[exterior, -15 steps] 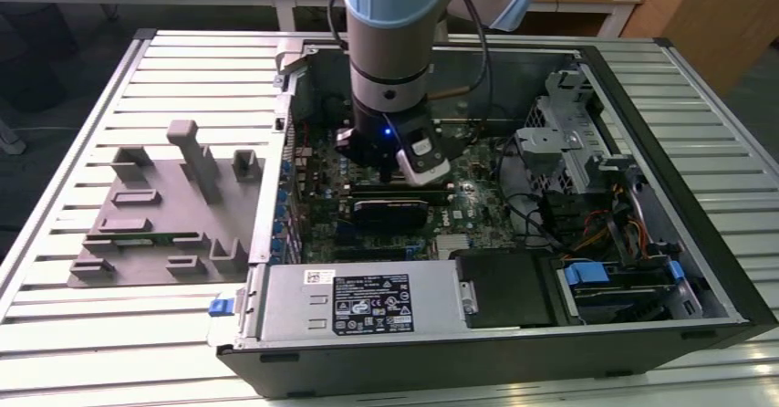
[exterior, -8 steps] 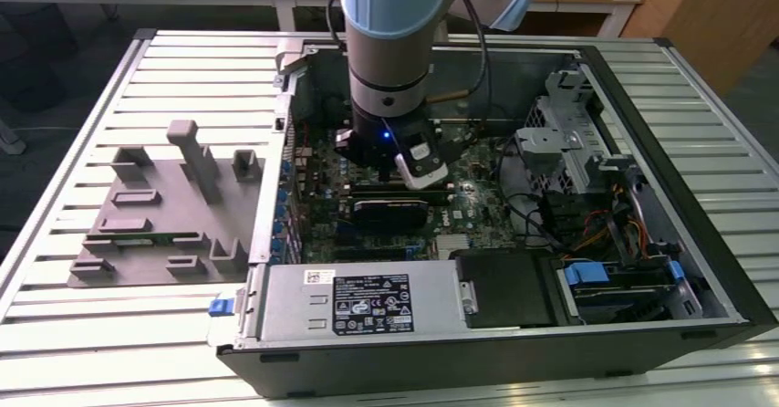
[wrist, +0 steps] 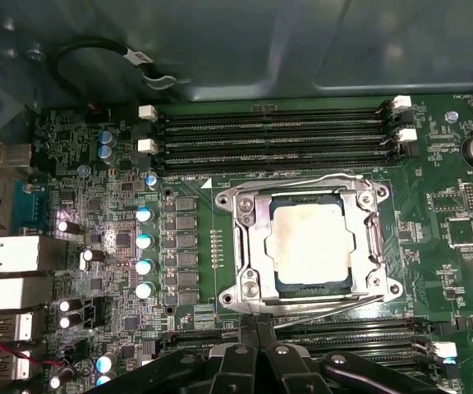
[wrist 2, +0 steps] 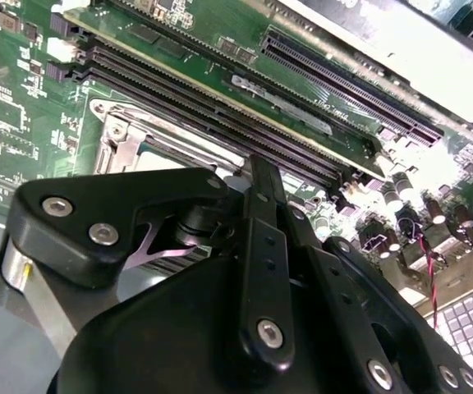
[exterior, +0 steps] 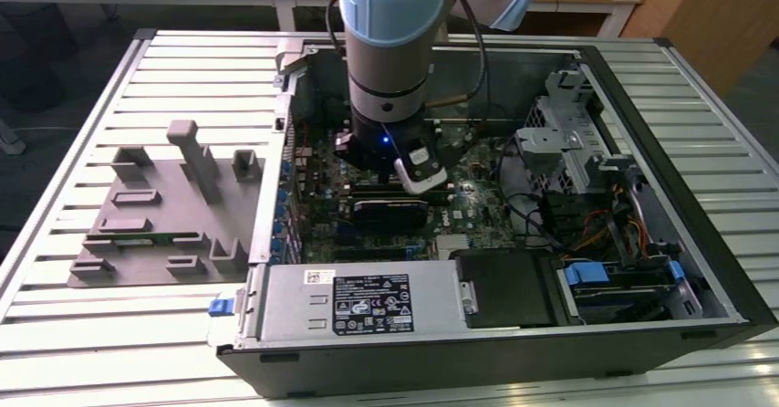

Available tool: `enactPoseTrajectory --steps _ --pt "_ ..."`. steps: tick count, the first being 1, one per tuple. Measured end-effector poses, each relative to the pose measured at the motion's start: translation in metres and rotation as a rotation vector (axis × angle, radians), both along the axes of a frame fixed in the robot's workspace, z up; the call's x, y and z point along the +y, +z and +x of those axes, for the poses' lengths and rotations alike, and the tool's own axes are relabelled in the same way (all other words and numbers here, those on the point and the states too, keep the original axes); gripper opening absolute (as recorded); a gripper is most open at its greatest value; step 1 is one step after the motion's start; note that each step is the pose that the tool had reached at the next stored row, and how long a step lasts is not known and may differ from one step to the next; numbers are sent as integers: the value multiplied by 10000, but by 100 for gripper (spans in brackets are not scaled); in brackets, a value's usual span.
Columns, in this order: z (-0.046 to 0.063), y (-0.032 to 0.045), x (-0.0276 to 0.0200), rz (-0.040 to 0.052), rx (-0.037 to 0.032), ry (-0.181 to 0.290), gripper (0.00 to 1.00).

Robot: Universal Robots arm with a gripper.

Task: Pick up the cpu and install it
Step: 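Install the second cpu locking lever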

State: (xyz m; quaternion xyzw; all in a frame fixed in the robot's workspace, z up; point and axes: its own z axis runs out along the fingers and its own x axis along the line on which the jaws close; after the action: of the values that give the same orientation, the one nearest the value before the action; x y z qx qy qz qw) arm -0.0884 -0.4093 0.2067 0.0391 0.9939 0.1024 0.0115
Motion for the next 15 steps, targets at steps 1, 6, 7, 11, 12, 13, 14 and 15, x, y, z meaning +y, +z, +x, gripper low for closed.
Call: enactPoseTrajectory --steps 1,6,7,11,12,13,14,15 --pt "-2 -7 -3 2 0 -1 11" --pt "-20 -30 -8 63 1 -1 11" --pt "-23 -32 -8 109 0 1 11" --pt "-39 -45 -9 249 0 -2 11" --pt "-44 -49 -10 283 1 -3 11" --pt "-50 -53 -10 324 1 -3 11" --pt "-55 -57 -10 368 1 -1 11" --pt "-60 -62 -10 420 0 0 11"
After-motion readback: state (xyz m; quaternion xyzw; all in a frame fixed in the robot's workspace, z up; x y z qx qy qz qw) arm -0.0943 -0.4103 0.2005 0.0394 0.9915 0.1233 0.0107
